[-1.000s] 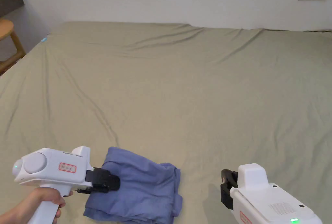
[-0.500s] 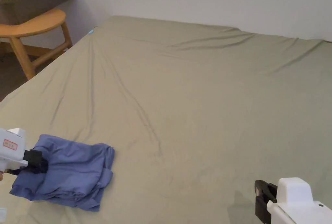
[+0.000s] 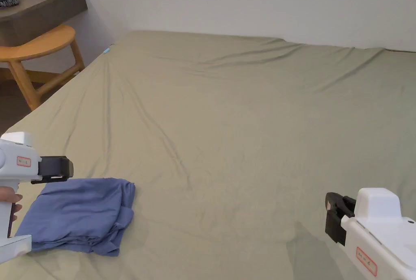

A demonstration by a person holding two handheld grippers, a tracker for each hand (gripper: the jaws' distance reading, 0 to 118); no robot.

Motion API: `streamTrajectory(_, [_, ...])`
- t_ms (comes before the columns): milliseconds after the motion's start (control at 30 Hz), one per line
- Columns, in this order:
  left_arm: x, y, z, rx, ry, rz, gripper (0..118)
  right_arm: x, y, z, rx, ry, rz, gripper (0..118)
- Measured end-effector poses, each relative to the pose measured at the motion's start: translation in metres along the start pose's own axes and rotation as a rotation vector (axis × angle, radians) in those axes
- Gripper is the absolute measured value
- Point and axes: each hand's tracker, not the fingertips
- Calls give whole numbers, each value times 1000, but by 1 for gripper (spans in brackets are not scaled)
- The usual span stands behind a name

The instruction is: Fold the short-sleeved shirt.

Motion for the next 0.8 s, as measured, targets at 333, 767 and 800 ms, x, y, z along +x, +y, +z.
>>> streamTrajectory(333, [137, -18, 179, 632, -54, -90, 108, 39, 64, 97, 314, -206, 76, 1])
streamTrajectory(767, [264, -91, 228, 991, -217, -154, 101, 68, 80, 164, 554, -363, 158, 1])
streamTrajectory(800, [266, -95, 229, 992, -242, -143, 81, 70, 79, 164, 555, -366, 157, 1])
